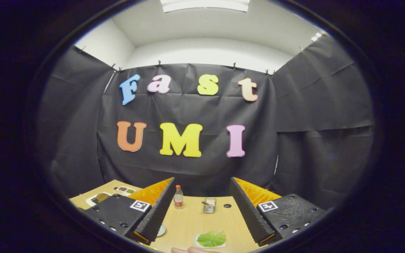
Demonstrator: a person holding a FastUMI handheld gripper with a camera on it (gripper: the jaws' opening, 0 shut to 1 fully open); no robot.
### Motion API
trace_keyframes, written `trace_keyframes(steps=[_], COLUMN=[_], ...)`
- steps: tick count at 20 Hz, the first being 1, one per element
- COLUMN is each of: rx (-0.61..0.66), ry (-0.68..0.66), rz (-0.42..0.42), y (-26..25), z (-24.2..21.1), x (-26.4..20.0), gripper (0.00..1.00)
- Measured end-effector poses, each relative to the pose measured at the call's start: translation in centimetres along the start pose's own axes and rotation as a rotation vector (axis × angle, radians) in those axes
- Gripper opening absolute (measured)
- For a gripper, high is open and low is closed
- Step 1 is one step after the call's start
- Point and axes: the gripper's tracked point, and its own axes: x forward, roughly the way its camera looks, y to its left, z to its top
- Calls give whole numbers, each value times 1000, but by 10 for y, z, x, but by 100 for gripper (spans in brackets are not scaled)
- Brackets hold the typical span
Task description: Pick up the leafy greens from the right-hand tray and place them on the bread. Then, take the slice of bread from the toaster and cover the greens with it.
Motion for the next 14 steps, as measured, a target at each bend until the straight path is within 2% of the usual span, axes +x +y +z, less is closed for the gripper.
trace_keyframes(steps=[5,9,14], rx=[36,17,-19], ry=[34,50,149], rz=[62,77,82], y=[-2,-18,-49], z=[-16,-39,-109], x=[1,14,48], gripper=[95,95,95])
